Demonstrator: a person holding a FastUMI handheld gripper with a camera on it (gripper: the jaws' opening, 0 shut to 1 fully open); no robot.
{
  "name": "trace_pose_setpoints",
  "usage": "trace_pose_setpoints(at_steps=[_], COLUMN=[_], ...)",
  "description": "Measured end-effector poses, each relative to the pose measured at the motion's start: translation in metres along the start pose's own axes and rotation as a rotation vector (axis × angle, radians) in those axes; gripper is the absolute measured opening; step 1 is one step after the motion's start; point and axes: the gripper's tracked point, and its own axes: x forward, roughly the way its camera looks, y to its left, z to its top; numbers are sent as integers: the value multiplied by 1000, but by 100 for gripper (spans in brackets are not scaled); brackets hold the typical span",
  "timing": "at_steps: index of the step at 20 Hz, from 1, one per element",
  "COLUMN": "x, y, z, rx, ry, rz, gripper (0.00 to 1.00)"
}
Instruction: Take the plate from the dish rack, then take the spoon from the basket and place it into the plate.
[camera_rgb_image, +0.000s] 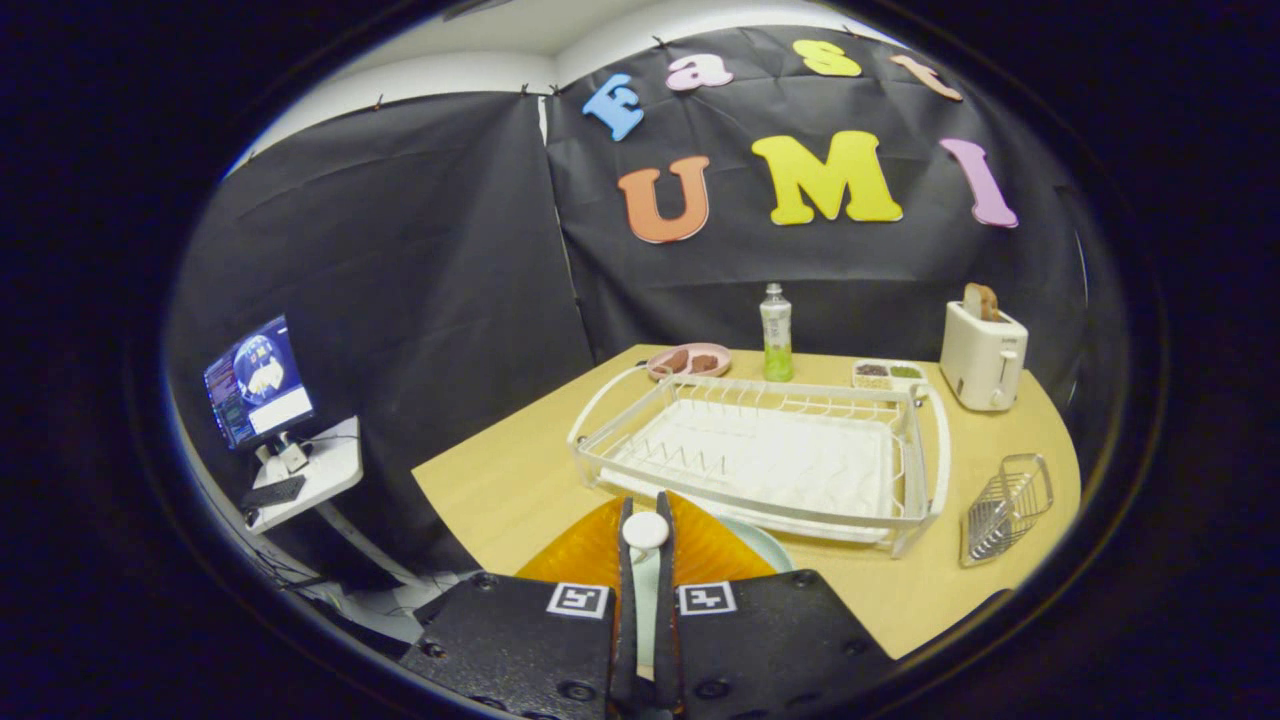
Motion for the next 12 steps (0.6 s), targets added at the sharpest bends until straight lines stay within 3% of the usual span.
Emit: trace_pose_setpoints(at_steps=[6,12], x=[29,36], y=[10,3], z=[-31,-19], rx=[16,72], ry=[93,108], rz=[54,85], gripper=[12,19])
